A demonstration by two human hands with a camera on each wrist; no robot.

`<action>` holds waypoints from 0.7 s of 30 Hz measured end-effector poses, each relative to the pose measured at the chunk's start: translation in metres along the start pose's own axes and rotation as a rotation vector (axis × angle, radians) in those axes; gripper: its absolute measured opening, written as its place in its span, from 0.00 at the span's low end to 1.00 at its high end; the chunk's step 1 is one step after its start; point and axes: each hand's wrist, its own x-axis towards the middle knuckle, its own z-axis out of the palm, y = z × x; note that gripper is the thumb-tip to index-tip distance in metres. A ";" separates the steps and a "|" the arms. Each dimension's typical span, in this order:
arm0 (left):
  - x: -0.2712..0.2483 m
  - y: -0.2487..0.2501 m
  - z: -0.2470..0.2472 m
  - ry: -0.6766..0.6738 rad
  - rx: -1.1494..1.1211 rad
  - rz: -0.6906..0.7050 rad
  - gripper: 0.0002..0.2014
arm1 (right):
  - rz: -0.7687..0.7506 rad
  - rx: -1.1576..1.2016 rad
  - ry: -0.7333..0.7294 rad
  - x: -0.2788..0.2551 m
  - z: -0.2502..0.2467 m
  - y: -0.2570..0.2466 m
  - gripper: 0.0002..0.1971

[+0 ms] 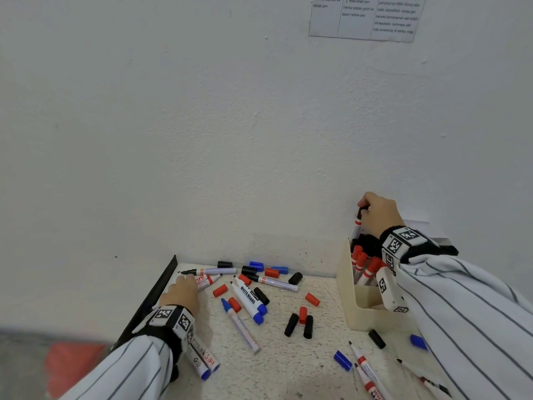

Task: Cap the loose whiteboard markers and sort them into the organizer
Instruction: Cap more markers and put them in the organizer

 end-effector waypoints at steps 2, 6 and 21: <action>0.001 0.000 0.001 0.000 0.011 -0.009 0.20 | 0.029 -0.025 -0.051 0.000 0.000 -0.001 0.11; 0.002 0.001 0.003 0.006 0.075 -0.026 0.20 | 0.085 0.080 -0.017 0.000 -0.004 -0.004 0.11; 0.001 0.005 -0.012 0.105 -0.309 0.080 0.14 | -0.070 0.161 0.139 -0.014 -0.020 0.007 0.08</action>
